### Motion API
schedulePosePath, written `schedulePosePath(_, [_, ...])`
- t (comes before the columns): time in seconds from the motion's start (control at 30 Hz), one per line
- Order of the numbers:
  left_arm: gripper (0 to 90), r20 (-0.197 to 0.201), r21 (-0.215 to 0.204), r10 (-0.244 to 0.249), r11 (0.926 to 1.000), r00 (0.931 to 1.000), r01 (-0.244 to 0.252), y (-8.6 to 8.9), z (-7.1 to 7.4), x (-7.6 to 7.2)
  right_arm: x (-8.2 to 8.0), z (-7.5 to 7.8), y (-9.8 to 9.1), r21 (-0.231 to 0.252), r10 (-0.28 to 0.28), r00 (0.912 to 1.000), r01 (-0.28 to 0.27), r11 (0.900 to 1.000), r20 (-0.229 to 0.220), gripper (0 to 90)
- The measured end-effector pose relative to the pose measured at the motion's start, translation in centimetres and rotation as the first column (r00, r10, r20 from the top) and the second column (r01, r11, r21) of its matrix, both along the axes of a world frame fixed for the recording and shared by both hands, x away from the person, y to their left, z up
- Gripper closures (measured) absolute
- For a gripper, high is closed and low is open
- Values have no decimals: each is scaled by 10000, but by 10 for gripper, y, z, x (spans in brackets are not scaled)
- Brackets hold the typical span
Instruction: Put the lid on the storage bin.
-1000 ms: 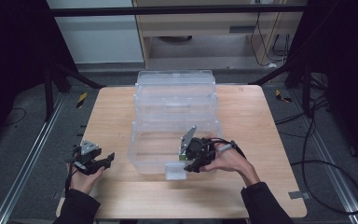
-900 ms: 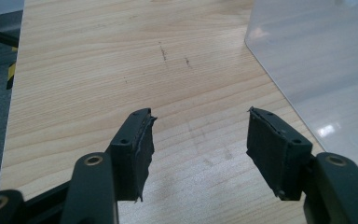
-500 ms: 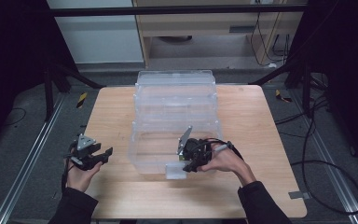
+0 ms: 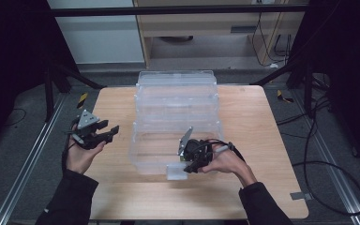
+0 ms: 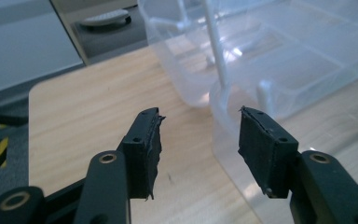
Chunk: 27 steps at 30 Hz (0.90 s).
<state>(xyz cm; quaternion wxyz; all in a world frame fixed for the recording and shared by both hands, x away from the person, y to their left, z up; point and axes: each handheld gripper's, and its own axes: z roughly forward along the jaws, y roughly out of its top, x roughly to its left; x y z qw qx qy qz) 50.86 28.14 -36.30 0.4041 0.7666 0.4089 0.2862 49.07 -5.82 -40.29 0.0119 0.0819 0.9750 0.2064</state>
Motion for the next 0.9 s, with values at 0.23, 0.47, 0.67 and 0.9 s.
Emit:
schedulePosePath(0.23, [474, 57, 492, -954, 9943, 9954, 950, -13, 20, 18, 0, 0, 0, -37, -15, 10000, 15, 10000, -24, 674])
schedulePosePath(0.47, [465, 99, 1281, -2057, 9708, 9786, 2028, -28, 43, 37, 0, 0, 0, -34, -6, 10000, 6, 10000, -20, 674])
schedulePosePath(0.67, [468, 194, 1276, -2901, 9499, 9568, 2854, -41, 55, 55, 0, 0, 0, -34, 28, 10000, -28, 10000, -4, 674])
schedulePosePath(0.9, [476, -102, 1552, -3723, 9162, 9280, 3693, -56, 57, 76, 0, 0, 0, 8, 46, 10000, -46, 10000, -13, 674])
